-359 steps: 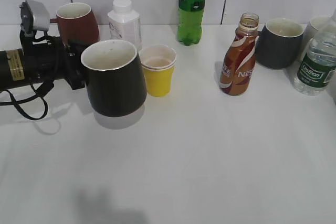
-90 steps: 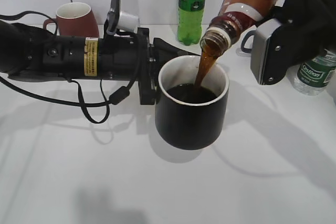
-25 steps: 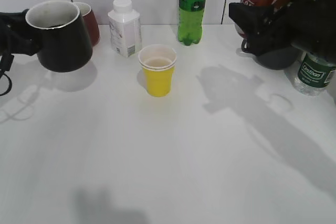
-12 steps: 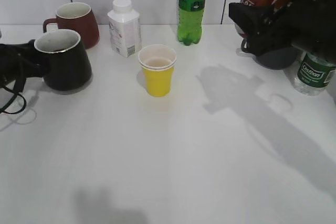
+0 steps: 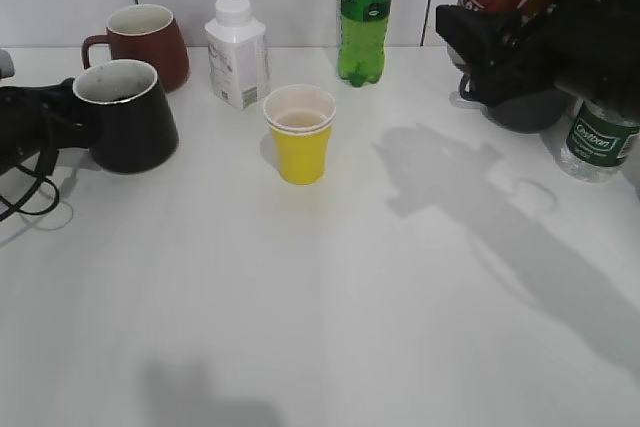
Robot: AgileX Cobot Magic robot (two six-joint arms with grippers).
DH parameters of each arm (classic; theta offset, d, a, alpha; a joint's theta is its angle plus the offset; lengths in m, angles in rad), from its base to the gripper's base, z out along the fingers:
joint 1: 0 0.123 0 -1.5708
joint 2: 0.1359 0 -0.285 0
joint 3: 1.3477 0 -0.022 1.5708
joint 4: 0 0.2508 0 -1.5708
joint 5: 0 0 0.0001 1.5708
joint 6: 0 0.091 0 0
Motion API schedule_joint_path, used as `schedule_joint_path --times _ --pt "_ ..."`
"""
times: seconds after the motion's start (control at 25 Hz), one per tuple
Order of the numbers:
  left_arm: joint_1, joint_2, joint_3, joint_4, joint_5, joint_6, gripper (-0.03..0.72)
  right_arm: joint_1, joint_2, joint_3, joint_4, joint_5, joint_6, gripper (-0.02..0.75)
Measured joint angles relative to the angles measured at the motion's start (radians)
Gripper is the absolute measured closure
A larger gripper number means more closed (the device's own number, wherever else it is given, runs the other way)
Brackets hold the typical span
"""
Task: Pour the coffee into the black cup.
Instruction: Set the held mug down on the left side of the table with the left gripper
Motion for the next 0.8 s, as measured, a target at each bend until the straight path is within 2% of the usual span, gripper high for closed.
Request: schedule_joint_path --times 0.28,0.4,0.6,0.8 --pt "0.0 0.001 -0.001 0.0 0.01 -0.002 0.643 0.0 0.0 0.0 0.0 0.0 0.001 0.203" --pt "0.0 0.001 -0.003 -0.002 0.018 -0.009 0.589 0.0 0.0 0.0 0.0 0.0 0.001 0.203" --pt "0.0 -0.006 0.021 -0.011 0.017 -0.016 0.44 0.0 0.0 0.0 0.0 0.001 0.001 0.204" --pt "0.0 -0.057 0.089 -0.014 0.015 -0.017 0.407 0.0 0.005 0.0 0.037 0.0 0.001 0.204"
